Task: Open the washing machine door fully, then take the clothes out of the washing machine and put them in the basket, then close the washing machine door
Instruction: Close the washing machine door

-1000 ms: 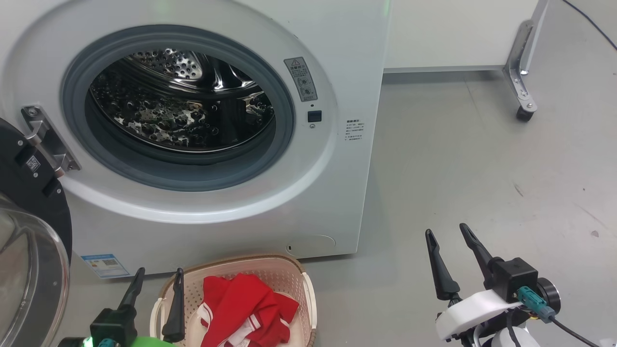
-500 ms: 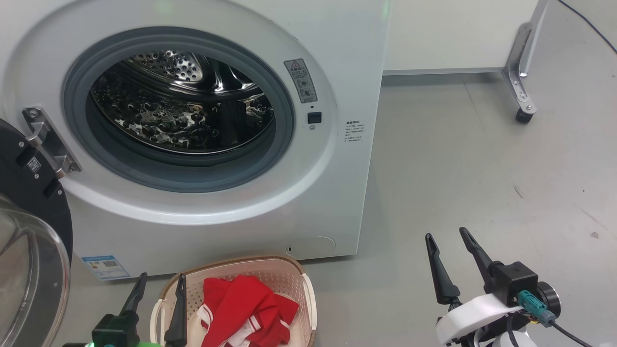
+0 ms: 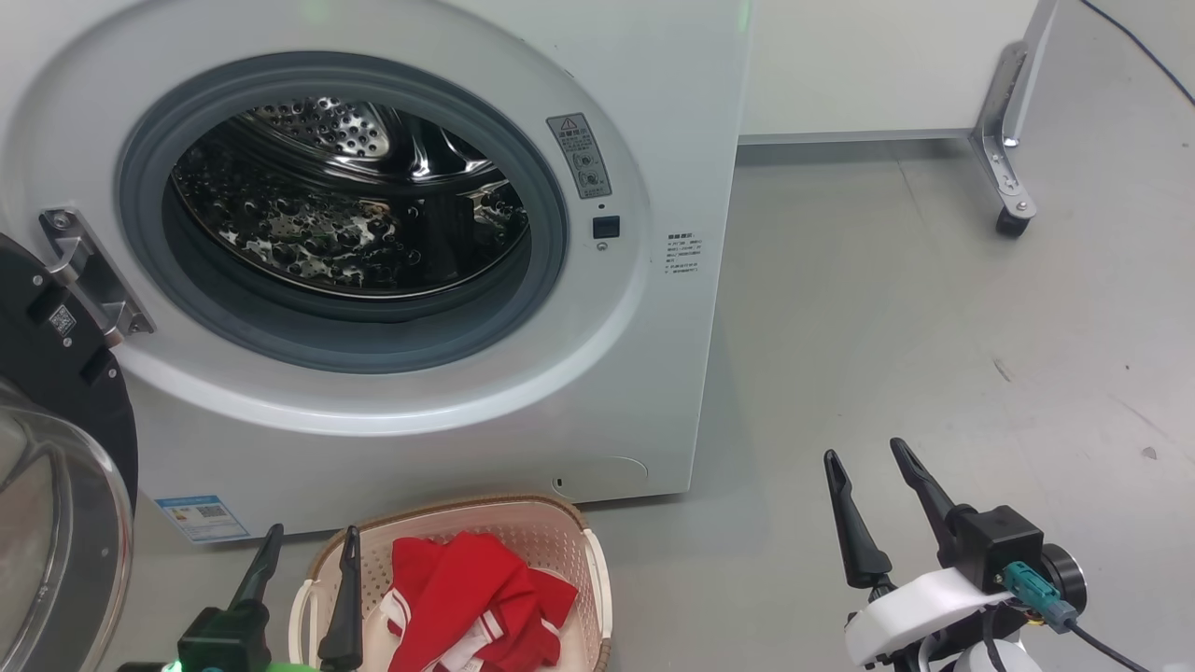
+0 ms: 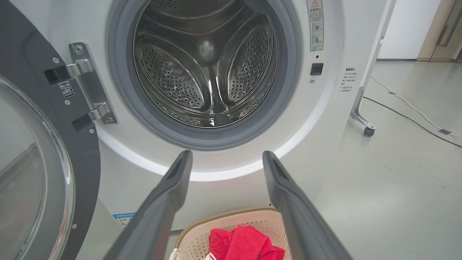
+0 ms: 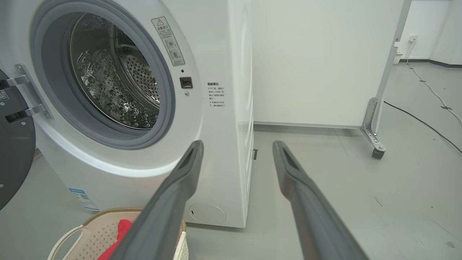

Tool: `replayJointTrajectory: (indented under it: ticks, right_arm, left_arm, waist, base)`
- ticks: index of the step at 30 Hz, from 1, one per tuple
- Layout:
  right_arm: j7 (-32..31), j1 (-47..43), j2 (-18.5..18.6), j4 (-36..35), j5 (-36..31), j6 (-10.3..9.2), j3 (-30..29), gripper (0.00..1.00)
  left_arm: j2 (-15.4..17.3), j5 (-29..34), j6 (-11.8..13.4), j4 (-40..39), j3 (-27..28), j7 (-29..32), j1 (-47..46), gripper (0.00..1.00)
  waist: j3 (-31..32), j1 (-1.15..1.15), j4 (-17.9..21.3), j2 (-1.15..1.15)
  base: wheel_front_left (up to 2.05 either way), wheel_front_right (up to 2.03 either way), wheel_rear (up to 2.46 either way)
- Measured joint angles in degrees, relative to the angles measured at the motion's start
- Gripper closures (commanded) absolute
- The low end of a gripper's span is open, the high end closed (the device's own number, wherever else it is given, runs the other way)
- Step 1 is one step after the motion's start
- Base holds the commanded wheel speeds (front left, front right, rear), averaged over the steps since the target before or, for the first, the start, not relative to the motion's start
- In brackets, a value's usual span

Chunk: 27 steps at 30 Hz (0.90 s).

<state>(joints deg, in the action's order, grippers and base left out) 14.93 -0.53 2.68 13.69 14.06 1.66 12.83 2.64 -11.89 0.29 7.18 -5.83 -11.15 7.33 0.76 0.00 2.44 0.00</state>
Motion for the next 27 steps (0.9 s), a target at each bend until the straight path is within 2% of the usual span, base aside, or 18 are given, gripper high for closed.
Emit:
replayJointTrajectory:
  ticks: [13, 27]
  right_arm:
    - [0.0, 0.0, -0.1, -0.1, 0.0, 0.27, -0.3, 0.00]
    - [0.0, 0.0, -0.1, -0.1, -0.1, 0.31, -0.4, 0.00]
  left_arm:
    - [0.0, 0.4, 0.5, -1.9, -0.3, 1.0, 0.9, 0.00]
    - [0.1, 0.4, 0.7, -3.1, -0.7, 1.5, 1.2, 0.00]
  waist:
    - [-0.2, 0.00, -0.2, 0.00]
    - [-0.4, 0.00, -0.3, 0.00]
  base:
    - [-0.41, 0.58, -0.17]
    - [-1.01, 1.19, -0.18]
